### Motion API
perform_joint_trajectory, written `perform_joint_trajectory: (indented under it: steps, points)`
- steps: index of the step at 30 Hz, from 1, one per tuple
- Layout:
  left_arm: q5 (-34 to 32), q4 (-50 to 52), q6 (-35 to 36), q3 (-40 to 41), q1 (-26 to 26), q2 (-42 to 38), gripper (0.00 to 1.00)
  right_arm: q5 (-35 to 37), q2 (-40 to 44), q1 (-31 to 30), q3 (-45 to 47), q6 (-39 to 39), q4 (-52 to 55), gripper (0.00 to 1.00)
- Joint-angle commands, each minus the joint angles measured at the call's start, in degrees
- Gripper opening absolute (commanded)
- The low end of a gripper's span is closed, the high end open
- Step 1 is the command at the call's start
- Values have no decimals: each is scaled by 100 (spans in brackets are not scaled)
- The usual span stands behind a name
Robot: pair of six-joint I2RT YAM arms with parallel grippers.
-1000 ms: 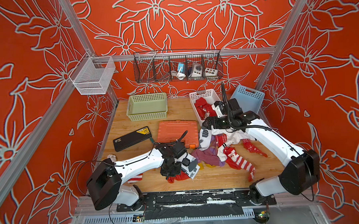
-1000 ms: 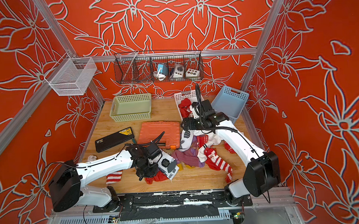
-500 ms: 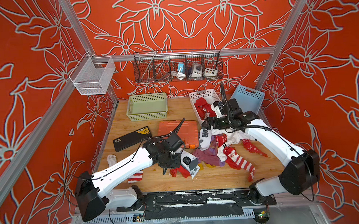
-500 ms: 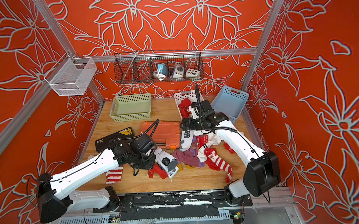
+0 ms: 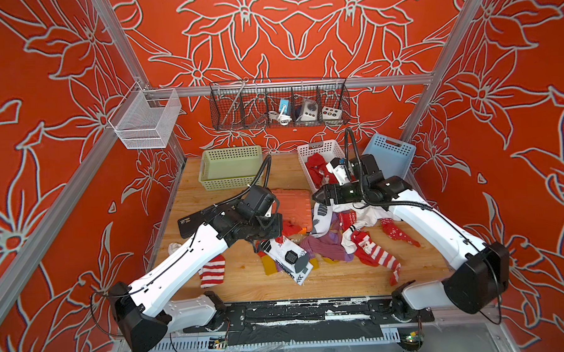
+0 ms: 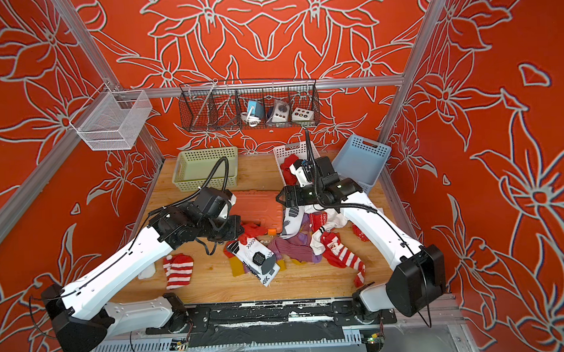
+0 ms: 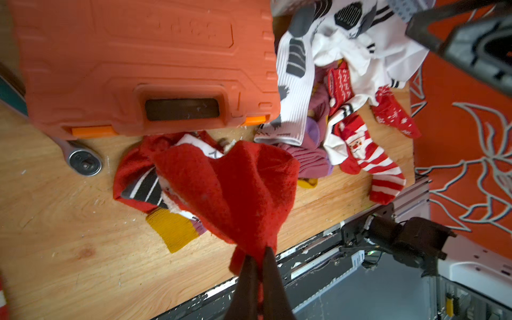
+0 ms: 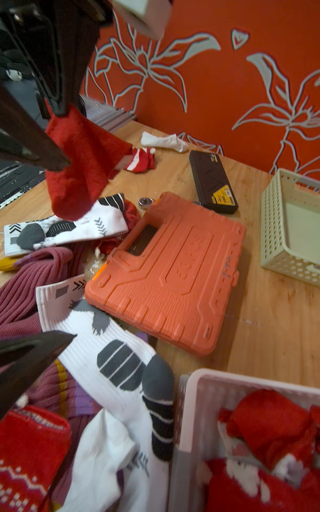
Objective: Sort the socks into the basket by color
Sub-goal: Pick up the sock from the center of the board, then place the sock in the bin.
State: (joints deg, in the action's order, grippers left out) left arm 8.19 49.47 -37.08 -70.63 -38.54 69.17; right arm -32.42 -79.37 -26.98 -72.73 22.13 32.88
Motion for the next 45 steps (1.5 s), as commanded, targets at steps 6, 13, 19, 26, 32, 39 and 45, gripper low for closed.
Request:
perform_joint_trajectory:
  steps: [6, 13, 19, 26, 32, 39, 45]
  points:
    - [590, -1007, 37, -406, 194, 353, 0, -1174, 302, -180, 61, -96, -517, 87]
    - [1018, -1435, -45, -762, 233, 685, 0, -1183, 319, -377, 42, -270, -440, 91]
    - [1385, -1758, -172, -934, 310, 850, 0, -1234, 404, -431, 77, -443, -409, 92]
    - [1778, -2059, -363, -1006, 468, 924, 0, -1206, 574, -450, 195, -605, -315, 92]
    - [2149, -2371, -568, -1028, 484, 1037, 0, -646, 588, -528, 145, -748, -326, 92]
    - [2375, -2591, -690, -992, 487, 1074, 0, 8, 448, -641, 50, -818, -506, 87]
    - [2510, -2710, -742, -945, 482, 1103, 0, 105, 388, -663, -96, -688, -665, 18]
